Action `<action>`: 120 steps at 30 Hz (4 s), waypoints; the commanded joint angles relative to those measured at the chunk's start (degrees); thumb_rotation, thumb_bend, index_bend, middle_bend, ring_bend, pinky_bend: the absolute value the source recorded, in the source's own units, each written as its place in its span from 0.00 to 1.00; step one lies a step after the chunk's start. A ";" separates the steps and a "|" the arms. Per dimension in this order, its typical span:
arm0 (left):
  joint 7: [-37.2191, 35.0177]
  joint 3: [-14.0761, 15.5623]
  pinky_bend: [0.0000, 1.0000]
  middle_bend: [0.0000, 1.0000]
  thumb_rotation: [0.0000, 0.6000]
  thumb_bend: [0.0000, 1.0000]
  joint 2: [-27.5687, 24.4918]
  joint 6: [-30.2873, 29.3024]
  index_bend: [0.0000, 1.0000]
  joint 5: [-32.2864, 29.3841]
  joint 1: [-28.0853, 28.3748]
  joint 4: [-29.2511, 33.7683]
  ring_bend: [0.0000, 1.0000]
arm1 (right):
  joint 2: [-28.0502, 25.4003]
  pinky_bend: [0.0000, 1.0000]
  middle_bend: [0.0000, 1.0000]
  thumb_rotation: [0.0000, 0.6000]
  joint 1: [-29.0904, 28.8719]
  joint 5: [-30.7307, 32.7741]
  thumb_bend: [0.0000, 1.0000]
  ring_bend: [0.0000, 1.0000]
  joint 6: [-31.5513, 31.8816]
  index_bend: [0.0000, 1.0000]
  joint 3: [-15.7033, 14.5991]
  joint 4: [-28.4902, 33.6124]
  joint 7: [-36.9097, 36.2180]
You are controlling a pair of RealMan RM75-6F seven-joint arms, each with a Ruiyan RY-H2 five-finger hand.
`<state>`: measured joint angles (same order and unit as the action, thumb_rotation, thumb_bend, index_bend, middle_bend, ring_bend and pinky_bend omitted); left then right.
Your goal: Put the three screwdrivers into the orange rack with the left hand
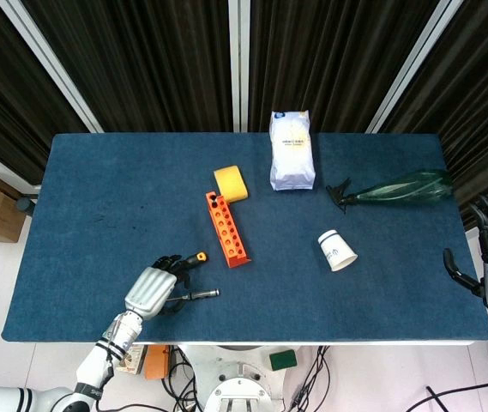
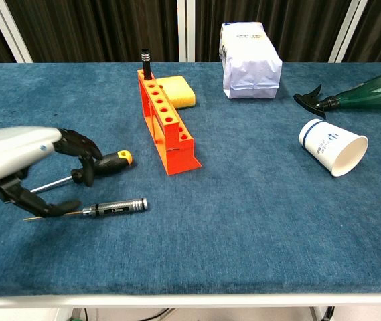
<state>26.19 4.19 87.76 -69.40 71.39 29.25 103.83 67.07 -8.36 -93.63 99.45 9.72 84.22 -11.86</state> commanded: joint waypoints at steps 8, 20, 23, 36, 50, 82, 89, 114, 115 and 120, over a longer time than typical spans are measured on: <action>2.09 -1.82 0.15 0.18 0.94 0.28 4.61 0.86 0.46 1.13 -0.27 -3.53 0.07 | 0.36 0.00 0.00 1.00 -0.23 0.72 0.40 0.00 -1.00 0.00 0.02 -0.23 0.39; 3.16 -2.27 0.13 0.14 0.93 0.26 8.19 1.35 0.46 3.15 -0.86 -7.89 0.03 | 0.81 0.00 0.00 1.00 -0.44 0.88 0.40 0.00 -1.58 0.00 -0.08 -0.45 1.14; 3.26 -2.66 0.13 0.14 0.92 0.26 8.52 1.97 0.46 2.76 -0.81 -7.88 0.03 | 0.93 0.00 0.00 1.00 -0.41 1.02 0.40 0.00 -1.73 0.00 -0.14 -0.49 1.27; 6.86 -3.83 0.13 0.14 0.92 0.26 9.43 4.01 0.49 -0.18 -0.38 -8.16 0.03 | 1.03 0.00 0.00 1.00 -0.46 0.69 0.40 0.00 -1.63 0.00 -0.20 -0.23 1.93; 7.30 -4.43 0.13 0.14 0.94 0.34 10.62 4.68 0.54 -0.52 -0.09 -9.34 0.03 | 1.35 0.00 0.00 1.00 -0.59 1.09 0.40 0.00 -2.07 0.00 -0.17 -0.95 1.59; -26.96 -11.97 0.13 0.17 1.00 0.34 -2.73 3.49 0.62 0.42 -3.92 1.59 0.03 | 1.66 0.00 0.00 1.00 -0.83 1.08 0.40 0.00 -2.70 0.00 -0.33 -0.44 2.29; -36.98 -15.30 0.14 0.17 1.00 0.34 -7.36 5.19 0.62 -1.23 -4.26 4.21 0.03 | 1.58 0.00 0.00 1.00 -0.93 0.85 0.40 0.00 -2.68 0.00 -0.32 0.14 2.94; -40.66 -30.59 0.14 0.17 1.00 0.34 -6.82 8.45 0.63 -17.06 7.02 8.13 0.03 | 1.02 0.00 0.00 1.00 -1.66 0.05 0.40 0.00 -2.62 0.00 0.15 2.17 4.00; -40.19 -30.99 0.14 0.17 1.00 0.34 -5.70 8.27 0.64 -18.17 7.91 7.62 0.03 | 1.05 0.00 0.00 1.00 -1.70 0.12 0.40 0.00 -2.68 0.00 0.18 2.18 4.05; -39.39 -32.12 0.14 0.17 1.00 0.35 -0.99 7.16 0.64 -21.27 10.78 4.92 0.03 | 1.19 0.00 0.00 1.00 -1.85 0.35 0.40 0.00 -3.03 0.00 0.19 2.01 4.10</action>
<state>-13.69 -27.28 85.18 -61.75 51.36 38.80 109.96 68.24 -10.20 -93.29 96.43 9.92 86.23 -7.76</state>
